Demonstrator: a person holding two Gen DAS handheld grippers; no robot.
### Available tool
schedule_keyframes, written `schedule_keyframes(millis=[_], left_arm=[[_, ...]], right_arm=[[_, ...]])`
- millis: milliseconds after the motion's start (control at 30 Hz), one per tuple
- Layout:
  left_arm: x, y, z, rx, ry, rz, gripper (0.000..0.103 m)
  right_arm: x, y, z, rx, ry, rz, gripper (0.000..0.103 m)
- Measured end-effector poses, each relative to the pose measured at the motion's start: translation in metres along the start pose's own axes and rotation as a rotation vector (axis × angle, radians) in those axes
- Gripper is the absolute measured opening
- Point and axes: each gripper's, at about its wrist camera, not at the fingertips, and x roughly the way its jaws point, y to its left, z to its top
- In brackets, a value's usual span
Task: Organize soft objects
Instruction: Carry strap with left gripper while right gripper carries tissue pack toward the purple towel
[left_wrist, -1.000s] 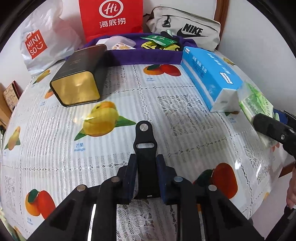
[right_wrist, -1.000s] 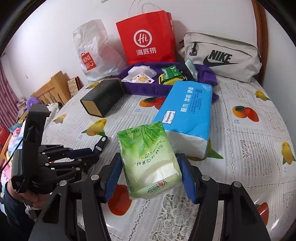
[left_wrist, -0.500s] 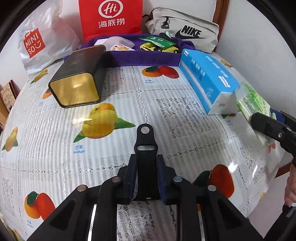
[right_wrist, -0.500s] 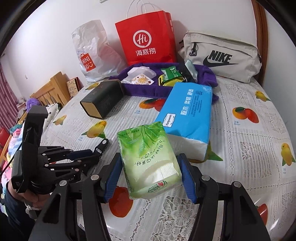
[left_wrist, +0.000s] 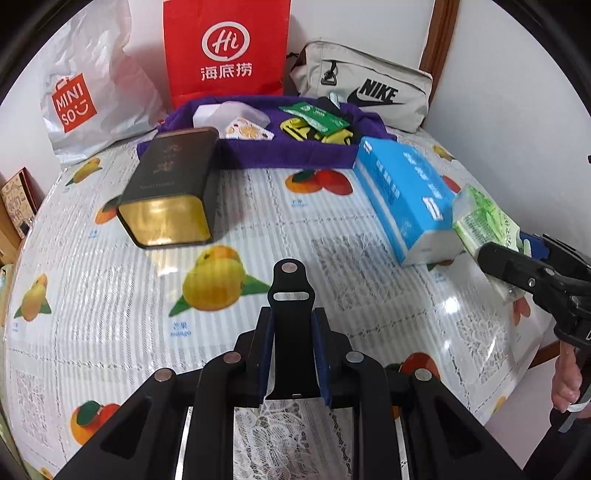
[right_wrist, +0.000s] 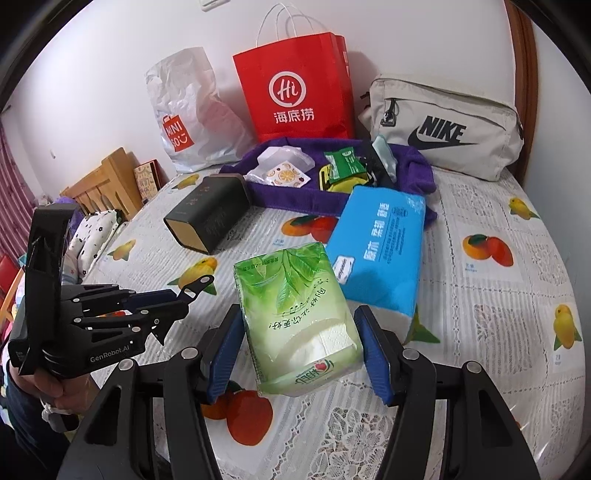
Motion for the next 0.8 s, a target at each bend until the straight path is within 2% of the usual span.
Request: schedule_keyframes(millis=[167, 800], left_arm=[[-0.005, 0.006, 0.015, -0.025, -0.016, -0.023, 0.020], [-0.019, 0.034, 0.082, -0.048, -0.094, -0.004, 0.020]], right_arm=[[0.002, 0.003, 0.014, -0.017, 0.005, 0.000, 0.060], [0.019, 0.005, 0.081, -0.050, -0.006, 0.007, 0.060]])
